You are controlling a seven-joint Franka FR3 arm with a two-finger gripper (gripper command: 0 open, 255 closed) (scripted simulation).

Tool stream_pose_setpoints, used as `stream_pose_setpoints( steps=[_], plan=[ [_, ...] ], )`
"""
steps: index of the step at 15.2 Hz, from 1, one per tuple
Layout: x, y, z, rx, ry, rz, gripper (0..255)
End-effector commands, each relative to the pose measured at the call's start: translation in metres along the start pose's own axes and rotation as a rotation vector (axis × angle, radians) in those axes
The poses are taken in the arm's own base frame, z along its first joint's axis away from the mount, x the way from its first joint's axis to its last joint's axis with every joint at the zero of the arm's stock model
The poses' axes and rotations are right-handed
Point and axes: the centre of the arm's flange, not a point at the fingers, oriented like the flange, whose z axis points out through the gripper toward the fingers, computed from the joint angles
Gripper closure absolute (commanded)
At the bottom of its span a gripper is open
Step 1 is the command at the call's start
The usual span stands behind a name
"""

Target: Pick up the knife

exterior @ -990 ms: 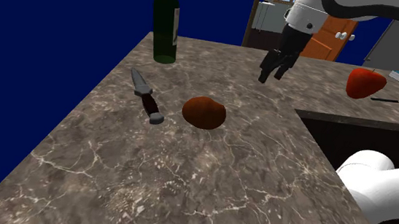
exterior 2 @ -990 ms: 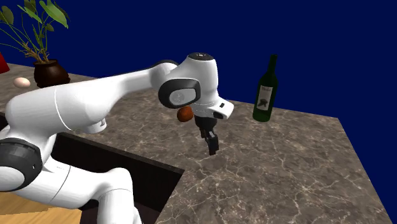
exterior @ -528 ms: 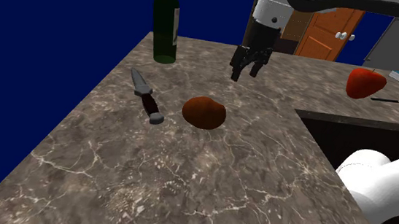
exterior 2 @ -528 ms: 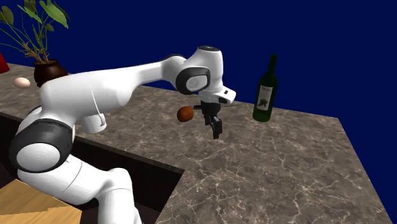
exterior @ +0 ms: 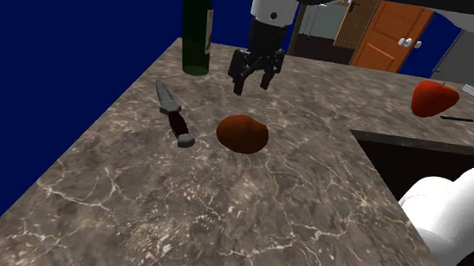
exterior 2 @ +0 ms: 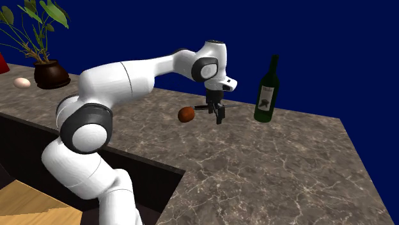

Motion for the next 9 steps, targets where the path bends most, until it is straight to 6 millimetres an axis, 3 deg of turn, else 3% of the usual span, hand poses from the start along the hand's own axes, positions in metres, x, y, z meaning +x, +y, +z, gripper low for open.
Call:
stream_pose_setpoints(
  steps=[1,9],
  plan=[
    [0.011,-0.025,-0.001,-0.003,-0.009,-0.005,0],
    [0.064,-0.121,0.009,-0.018,-0.041,-0.028,0]
  ],
)
